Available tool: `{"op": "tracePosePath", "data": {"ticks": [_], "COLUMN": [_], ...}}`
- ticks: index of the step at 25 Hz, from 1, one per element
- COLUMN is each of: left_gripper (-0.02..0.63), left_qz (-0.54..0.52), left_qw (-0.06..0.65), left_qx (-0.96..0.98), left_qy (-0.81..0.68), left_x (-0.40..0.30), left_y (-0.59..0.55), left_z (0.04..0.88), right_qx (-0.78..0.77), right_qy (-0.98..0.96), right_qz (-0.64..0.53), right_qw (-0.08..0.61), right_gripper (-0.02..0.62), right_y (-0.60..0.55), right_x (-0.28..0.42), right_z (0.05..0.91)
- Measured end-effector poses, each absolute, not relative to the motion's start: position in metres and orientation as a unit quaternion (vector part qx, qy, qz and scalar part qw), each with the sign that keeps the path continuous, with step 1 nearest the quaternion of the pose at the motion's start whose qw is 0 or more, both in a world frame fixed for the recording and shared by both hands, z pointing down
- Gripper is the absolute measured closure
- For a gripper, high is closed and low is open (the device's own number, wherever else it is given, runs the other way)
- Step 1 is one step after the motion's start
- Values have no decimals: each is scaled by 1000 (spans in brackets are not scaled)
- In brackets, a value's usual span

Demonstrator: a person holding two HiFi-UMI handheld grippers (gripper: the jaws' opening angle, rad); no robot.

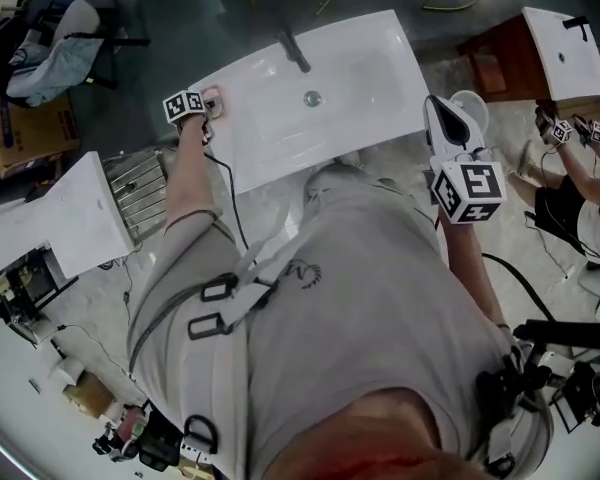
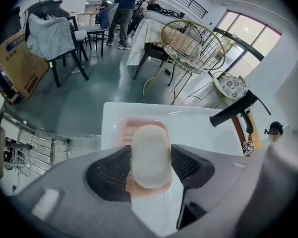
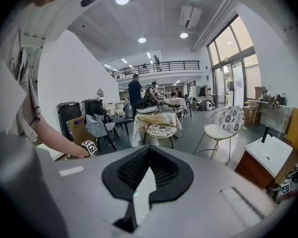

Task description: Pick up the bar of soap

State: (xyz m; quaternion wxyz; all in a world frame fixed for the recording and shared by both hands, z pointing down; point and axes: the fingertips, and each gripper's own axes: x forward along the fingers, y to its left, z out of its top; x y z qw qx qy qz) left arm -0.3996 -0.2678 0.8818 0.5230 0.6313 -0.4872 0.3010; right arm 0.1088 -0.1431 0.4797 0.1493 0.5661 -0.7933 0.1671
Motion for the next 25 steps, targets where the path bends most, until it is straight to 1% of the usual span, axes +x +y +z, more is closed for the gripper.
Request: {"op": "tracePosePath", "data": {"ticks": [2,4,7,10,14,18,21,25], "left_gripper": [347,328,331,337,344,344,345,345], "left_qz": [293,320,399,421,402,352,356,326], "left_qw": [527,509,464,462,472,514,510,507], "left_qx": [628,623,612,604,621,625,632,647], "left_qy": [-492,-501,-501,-494,-480,-471,-462,-468], "left_x": [-394,-390,-389,-389,-386,-385,-381,-378], "left_y": [-269,-271,-271,-271,-271,-266,-263,-269], "left_z": [886,891,896,897,896,892,889,878], "right_qx": [569,573,576,580,585,585,579,565], "right_qy": [-790,-786,-783,-780,-777,-778,-782,-793], "right_qz": [172,177,179,178,178,178,179,177], "right_qw": [150,152,152,151,149,146,143,141], "right_gripper": [592,593,593,593,593,593,593,592], "right_y": [-140,-138,-136,-136,-135,-133,-134,-141], "right_x": [112,115,116,118,125,125,120,107], "right_z": [483,486,487,486,487,487,487,485]}}
